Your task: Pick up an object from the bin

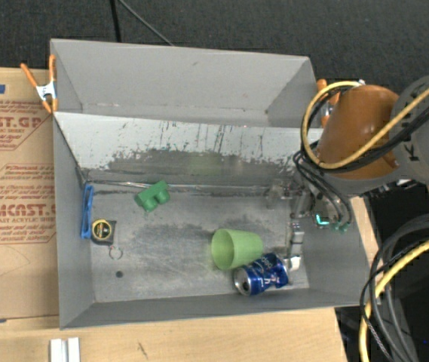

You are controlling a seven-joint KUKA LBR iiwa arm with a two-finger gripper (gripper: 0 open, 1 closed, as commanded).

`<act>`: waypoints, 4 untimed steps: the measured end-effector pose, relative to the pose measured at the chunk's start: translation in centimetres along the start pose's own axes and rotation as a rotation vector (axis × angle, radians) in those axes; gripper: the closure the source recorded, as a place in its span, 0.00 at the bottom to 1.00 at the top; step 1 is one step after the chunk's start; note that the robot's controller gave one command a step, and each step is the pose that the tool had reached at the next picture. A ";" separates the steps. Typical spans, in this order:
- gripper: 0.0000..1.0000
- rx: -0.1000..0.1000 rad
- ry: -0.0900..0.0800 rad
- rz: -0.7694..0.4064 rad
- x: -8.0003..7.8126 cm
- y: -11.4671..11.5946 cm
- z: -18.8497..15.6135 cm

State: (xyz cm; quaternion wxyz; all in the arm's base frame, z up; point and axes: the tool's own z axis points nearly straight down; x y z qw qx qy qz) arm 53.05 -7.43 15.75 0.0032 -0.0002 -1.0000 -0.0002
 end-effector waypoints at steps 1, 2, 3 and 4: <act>0.00 -0.001 0.000 -0.133 4.5 2.4 7.8; 1.00 0.001 -0.006 -0.132 4.3 2.3 7.5; 1.00 0.003 -0.017 -0.129 1.9 0.9 -10.5; 1.00 0.001 -0.011 -0.514 -0.1 8.3 -10.3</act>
Offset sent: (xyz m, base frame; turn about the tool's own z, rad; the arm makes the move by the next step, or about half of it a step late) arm -0.0437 0.0234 -0.0745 -0.1324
